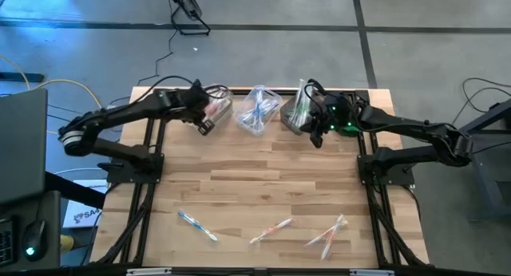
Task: Pick & Place Toothbrushes
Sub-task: Put the orange toothbrush into the white bin
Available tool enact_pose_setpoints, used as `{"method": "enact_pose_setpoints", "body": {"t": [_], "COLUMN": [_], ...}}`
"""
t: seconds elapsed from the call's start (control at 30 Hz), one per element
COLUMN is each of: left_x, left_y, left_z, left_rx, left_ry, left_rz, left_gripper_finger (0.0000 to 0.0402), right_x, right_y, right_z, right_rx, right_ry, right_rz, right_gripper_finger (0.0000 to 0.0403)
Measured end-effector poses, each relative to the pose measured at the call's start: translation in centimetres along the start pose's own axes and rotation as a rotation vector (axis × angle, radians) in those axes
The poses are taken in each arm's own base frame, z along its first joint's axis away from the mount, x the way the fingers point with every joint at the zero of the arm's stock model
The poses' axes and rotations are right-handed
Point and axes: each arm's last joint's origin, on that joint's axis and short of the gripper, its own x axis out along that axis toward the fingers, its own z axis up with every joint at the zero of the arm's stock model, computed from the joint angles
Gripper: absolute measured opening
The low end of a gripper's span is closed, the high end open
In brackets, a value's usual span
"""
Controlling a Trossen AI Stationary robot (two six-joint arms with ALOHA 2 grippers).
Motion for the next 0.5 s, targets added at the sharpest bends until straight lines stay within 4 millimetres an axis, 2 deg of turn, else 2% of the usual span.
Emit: {"method": "enact_pose_setpoints", "body": {"t": [0.23,0.5], "left_x": [3.3,5.0], "left_y": [2.0,3.9], "left_z": [-1.5,-2.3], "left_rx": [-0.041,-0.069], "left_ry": [-0.108,-0.117], "left_rz": [0.000,0.033], "left_gripper_finger": [0.0000,0.0000], "right_x": [0.0,-0.1], "right_y": [0.1,0.0], "right_z": [0.8,1.0], "right_rx": [0.024,0.047], "right_ry": [-0.079,-0.108], "right_rz": [0.007,-0.045], "right_gripper_finger": [0.0005,0.0005]}}
